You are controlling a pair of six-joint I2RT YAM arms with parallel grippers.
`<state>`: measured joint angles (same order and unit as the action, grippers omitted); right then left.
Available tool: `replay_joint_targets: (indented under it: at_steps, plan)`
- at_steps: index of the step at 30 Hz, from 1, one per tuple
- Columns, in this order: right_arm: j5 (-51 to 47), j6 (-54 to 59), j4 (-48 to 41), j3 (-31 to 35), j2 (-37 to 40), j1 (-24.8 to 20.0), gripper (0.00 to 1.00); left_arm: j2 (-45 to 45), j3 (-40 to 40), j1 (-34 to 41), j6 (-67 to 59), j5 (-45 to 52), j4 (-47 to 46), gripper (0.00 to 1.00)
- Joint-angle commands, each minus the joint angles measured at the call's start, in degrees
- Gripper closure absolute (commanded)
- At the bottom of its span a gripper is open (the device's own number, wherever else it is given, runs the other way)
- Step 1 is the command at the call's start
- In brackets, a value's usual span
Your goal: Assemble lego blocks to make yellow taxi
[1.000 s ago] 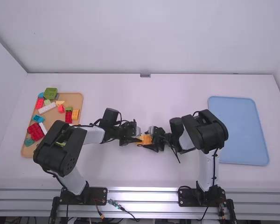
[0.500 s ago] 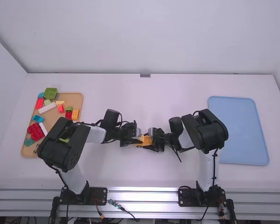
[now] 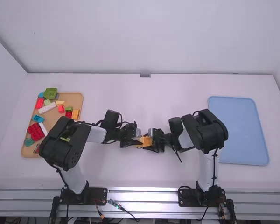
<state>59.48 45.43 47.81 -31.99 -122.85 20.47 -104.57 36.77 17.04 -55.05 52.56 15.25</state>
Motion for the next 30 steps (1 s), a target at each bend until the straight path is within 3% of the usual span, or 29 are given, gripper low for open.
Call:
replay_joint_targets:
  at_steps: [1,15,19,21,22,30]
  plan:
    - [-1.05,-0.15,-0.17,-0.24,-0.59,0.04,0.38,-0.87,0.31,0.22,0.17,0.46,-1.33,0.98]
    - [-2.45,-0.61,-0.52,-0.42,-0.59,0.04,0.37,-0.85,0.28,0.22,2.14,-2.54,-2.01,0.96]
    - [-2.49,-0.61,-0.37,-0.33,-0.59,0.04,0.36,-0.85,0.28,0.22,2.1,-4.2,-2.34,0.68]
    - [-2.49,-0.61,-0.35,-0.37,-0.59,0.04,0.36,-0.85,0.28,0.22,2.12,-4.15,-2.32,0.61]
    - [-2.54,-0.59,-0.28,-0.26,-0.59,0.04,0.35,-0.85,0.28,0.22,2.1,-3.98,-2.27,0.47]
    - [-2.54,-0.59,-0.31,-0.24,-0.59,0.04,0.34,-0.35,0.28,0.2,2.12,-4.0,-1.25,0.41]
